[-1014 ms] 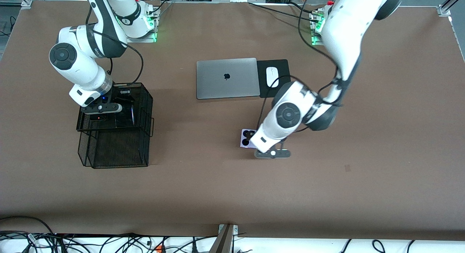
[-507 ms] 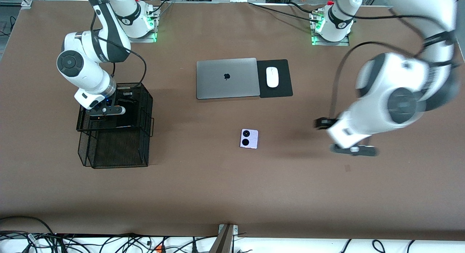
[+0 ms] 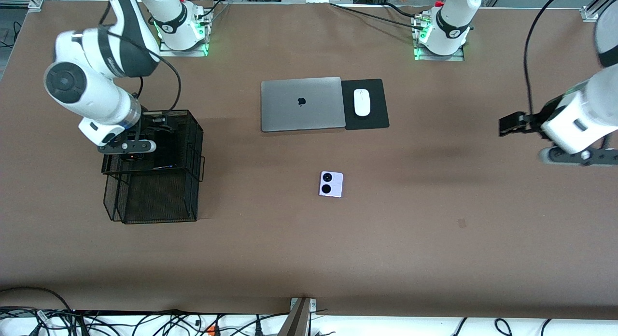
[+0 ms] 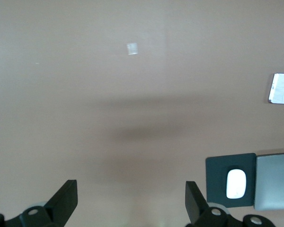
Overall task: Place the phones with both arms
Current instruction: 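Return the left arm to rest while the right gripper moves toward the white phone, then lower the right gripper and grasp the white flip phone, then lift the white phone and carry it over the basket with the right gripper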
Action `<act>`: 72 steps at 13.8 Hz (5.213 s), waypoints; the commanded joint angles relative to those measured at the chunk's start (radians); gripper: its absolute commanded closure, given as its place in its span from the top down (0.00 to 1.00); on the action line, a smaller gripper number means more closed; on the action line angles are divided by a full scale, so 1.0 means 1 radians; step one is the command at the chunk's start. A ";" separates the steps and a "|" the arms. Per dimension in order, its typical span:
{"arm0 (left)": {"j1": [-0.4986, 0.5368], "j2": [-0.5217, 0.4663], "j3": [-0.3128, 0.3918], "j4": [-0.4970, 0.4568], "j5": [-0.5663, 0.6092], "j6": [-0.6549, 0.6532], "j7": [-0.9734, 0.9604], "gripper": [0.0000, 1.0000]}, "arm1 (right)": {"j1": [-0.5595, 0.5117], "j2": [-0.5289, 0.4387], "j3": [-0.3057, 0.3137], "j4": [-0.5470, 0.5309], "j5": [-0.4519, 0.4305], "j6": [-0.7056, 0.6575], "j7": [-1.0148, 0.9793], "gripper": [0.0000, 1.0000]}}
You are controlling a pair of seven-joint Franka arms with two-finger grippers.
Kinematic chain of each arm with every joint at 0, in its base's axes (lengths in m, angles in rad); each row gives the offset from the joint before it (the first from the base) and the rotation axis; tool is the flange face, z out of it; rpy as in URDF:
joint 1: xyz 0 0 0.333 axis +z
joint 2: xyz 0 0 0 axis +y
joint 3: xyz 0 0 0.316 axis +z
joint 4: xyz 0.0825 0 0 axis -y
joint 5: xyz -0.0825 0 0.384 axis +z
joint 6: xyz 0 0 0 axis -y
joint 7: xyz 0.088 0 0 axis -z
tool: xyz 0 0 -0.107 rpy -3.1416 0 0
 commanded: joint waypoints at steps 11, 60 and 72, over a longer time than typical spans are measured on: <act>-0.106 -0.359 0.162 -0.466 -0.049 0.294 0.074 1.00 | 0.228 0.665 0.283 0.873 -0.083 0.023 0.956 1.00; -0.101 -0.180 0.164 -0.223 -0.092 0.183 0.066 1.00 | 0.467 0.973 0.107 1.004 -0.232 0.338 1.075 0.60; -0.102 -0.178 0.160 -0.222 -0.092 0.183 0.065 1.00 | 0.071 0.393 0.227 0.563 -0.091 0.014 0.319 0.61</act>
